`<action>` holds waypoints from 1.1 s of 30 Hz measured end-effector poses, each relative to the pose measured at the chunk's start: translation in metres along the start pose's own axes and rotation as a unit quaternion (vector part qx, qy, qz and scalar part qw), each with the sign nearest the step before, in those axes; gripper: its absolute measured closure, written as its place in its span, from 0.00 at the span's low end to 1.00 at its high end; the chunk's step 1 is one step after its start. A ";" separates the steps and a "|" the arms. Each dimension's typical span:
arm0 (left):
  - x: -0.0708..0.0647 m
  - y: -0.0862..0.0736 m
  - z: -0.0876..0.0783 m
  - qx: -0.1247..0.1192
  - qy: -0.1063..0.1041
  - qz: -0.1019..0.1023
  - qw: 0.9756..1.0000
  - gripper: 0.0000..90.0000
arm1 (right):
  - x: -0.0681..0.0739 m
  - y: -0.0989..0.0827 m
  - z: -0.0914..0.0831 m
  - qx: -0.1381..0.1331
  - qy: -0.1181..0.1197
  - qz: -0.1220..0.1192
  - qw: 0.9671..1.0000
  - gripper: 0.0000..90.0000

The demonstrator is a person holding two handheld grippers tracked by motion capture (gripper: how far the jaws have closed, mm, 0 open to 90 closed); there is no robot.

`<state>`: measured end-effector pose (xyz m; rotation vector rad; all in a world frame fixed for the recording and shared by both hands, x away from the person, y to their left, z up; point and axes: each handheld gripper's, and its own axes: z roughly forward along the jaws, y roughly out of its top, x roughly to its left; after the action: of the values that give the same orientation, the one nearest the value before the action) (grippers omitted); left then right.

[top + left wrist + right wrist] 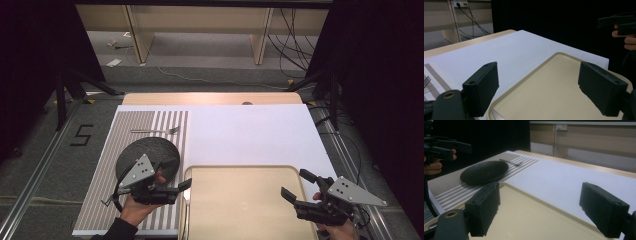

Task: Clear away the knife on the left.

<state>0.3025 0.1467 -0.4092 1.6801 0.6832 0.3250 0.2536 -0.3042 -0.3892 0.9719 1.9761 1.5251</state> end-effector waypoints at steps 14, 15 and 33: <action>-0.002 -0.005 -0.015 0.001 0.027 0.004 1.000 0.17 | -0.001 0.000 0.001 -0.001 -0.002 0.001 1.000 0.18; -0.002 -0.005 -0.015 0.001 0.027 0.004 1.000 0.17 | 0.000 0.000 0.000 0.000 -0.003 0.002 1.000 0.18; -0.008 -0.008 -0.017 0.016 0.033 0.005 0.999 0.18 | 0.000 0.000 0.000 0.000 -0.005 0.000 1.000 0.18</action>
<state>0.2845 0.1567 -0.4122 1.7092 0.7330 0.3803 0.2532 -0.3040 -0.3895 0.9768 1.9691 1.5170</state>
